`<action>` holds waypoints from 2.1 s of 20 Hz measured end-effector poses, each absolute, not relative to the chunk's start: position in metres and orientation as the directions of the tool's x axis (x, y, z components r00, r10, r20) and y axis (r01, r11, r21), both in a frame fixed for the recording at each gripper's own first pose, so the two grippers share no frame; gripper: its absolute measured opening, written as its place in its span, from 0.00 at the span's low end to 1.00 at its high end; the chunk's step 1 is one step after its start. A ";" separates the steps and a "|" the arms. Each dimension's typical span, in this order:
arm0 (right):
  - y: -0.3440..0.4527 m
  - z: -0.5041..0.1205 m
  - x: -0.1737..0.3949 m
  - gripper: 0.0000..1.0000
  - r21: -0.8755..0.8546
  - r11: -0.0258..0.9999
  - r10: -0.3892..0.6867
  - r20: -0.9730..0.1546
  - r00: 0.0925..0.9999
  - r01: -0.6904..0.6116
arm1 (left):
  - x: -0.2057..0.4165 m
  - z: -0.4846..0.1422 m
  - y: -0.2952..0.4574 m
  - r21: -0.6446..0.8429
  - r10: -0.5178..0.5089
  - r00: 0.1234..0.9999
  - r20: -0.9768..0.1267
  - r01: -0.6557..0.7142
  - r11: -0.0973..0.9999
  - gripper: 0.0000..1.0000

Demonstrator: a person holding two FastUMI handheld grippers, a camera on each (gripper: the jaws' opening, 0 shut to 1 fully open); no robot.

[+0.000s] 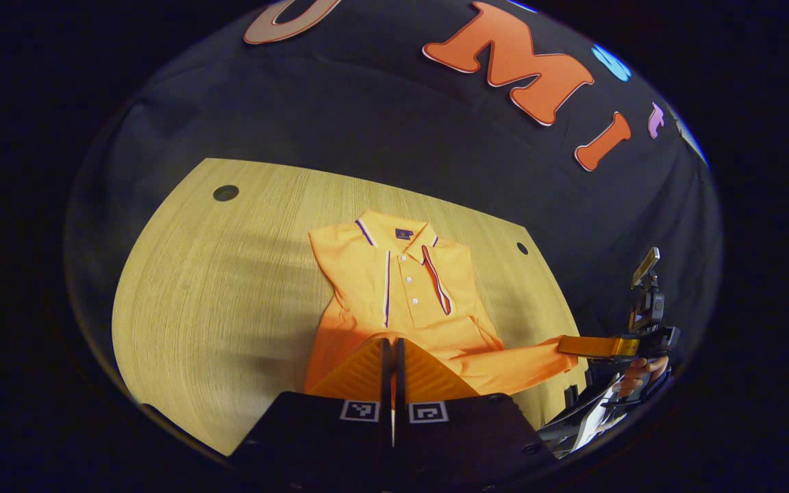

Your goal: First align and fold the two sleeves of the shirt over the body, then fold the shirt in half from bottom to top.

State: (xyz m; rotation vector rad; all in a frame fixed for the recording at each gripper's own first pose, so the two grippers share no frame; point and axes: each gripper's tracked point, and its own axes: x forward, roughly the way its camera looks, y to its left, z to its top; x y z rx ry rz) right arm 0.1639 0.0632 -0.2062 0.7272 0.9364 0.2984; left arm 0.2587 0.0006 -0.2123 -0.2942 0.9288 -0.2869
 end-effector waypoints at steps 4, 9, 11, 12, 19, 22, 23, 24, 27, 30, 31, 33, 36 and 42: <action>0.073 -0.204 0.212 0.04 0.677 0.731 0.515 -0.629 0.583 0.085 | 0.307 -0.225 0.007 -0.336 -0.351 0.577 -0.737 0.136 0.932 0.01; 0.084 -0.204 0.274 0.04 0.652 0.754 0.493 -0.646 0.582 0.084 | 0.374 -0.228 0.017 -0.297 -0.321 0.616 -0.719 0.144 0.944 0.01; 0.087 -0.208 0.297 0.04 0.630 0.773 0.481 -0.657 0.580 0.074 | 0.398 -0.231 0.023 -0.282 -0.306 0.638 -0.706 0.142 0.949 0.01; 0.086 -0.210 0.306 0.05 0.616 0.785 0.468 -0.665 0.581 0.072 | 0.408 -0.233 0.024 -0.278 -0.300 0.642 -0.705 0.139 0.950 0.01; 0.098 -0.224 0.366 0.04 0.596 0.799 0.451 -0.688 0.569 0.088 | 0.418 -0.275 0.025 -0.270 -0.311 0.555 -0.771 0.157 0.950 0.01; 0.091 -0.235 0.386 0.04 0.575 0.809 0.415 -0.705 0.575 0.121 | 0.389 -0.308 0.033 -0.315 -0.327 0.433 -0.840 0.102 0.944 0.01; 0.091 -0.239 0.389 0.04 0.574 0.809 0.415 -0.712 0.567 0.129 | 0.377 -0.316 0.039 -0.317 -0.321 0.391 -0.863 0.077 0.945 0.01; 0.090 -0.244 0.392 0.04 0.569 0.809 0.403 -0.720 0.565 0.148 | 0.363 -0.321 0.046 -0.311 -0.310 0.366 -0.877 0.058 0.949 0.03; 0.087 -0.256 0.398 0.04 0.559 0.805 0.382 -0.743 0.549 0.198 | 0.336 -0.310 0.059 -0.341 -0.335 0.285 -0.898 0.032 0.940 0.23; 0.089 -0.260 0.400 0.21 0.567 0.791 0.383 -0.752 0.537 0.229 | 0.334 -0.332 0.051 -0.320 -0.317 0.237 -0.918 0.027 0.947 0.58; 0.089 -0.262 0.400 0.24 0.562 0.795 0.379 -0.754 0.536 0.229 | 0.330 -0.340 0.044 -0.316 -0.314 0.209 -0.926 0.025 0.948 0.58; 0.091 -0.261 0.396 0.37 0.560 0.799 0.383 -0.754 0.534 0.218 | 0.331 -0.351 0.037 -0.281 -0.285 0.198 -0.938 0.052 0.958 0.59; 0.091 -0.257 0.390 0.49 0.555 0.810 0.389 -0.750 0.535 0.190 | 0.336 -0.346 0.031 -0.275 -0.287 0.192 -0.939 0.083 0.958 0.05; 0.072 -0.233 0.389 0.50 0.540 0.828 0.356 -0.713 0.604 0.150 | 0.388 -0.310 0.027 -0.249 -0.290 0.377 -0.880 0.154 0.956 0.02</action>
